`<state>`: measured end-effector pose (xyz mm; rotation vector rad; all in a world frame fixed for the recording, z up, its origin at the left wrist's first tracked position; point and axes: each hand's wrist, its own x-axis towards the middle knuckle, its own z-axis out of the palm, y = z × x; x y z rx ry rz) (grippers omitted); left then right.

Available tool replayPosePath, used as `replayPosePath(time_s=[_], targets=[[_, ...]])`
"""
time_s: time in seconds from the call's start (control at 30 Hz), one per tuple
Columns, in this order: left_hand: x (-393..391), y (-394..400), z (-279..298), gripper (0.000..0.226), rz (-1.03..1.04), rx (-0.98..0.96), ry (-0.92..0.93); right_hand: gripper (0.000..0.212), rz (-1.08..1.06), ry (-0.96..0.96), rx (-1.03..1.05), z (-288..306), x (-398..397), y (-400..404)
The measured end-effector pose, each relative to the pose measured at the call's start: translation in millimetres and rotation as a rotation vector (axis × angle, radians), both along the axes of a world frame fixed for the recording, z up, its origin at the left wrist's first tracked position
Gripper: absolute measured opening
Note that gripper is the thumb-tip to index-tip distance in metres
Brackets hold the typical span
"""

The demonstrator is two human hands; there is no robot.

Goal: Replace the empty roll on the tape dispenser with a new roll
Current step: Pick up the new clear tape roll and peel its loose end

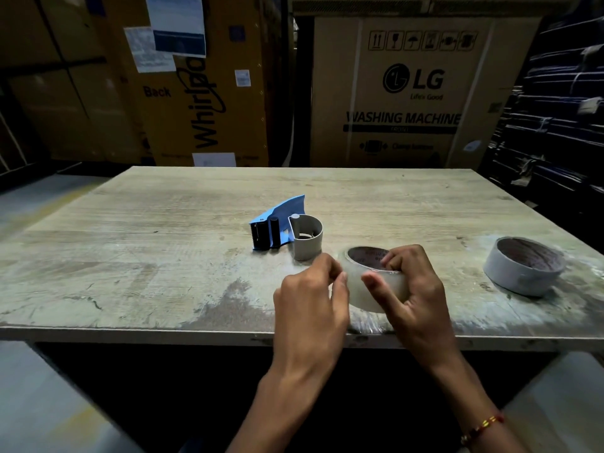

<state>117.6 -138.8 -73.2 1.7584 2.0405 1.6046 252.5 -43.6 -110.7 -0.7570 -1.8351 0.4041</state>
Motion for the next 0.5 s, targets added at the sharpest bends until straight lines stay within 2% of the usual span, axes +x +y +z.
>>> replayPosePath(time_s=[0.1,0.27,0.5], targets=[[10.2,3.6,-1.9,0.012,0.102,0.055,0.095,0.049,-0.056,0.009,0.029,0.2,-1.8,-1.5],[9.2,9.6,-5.3,0.012,0.069,0.062,0.001,0.058,-0.083,-0.005,-0.007,0.9,-1.1,-2.9],[-6.8,12.6,-7.0,0.013,-0.030,0.002,-0.090,0.059,-0.085,-0.067,-0.046,1.5,-1.7,-1.8]])
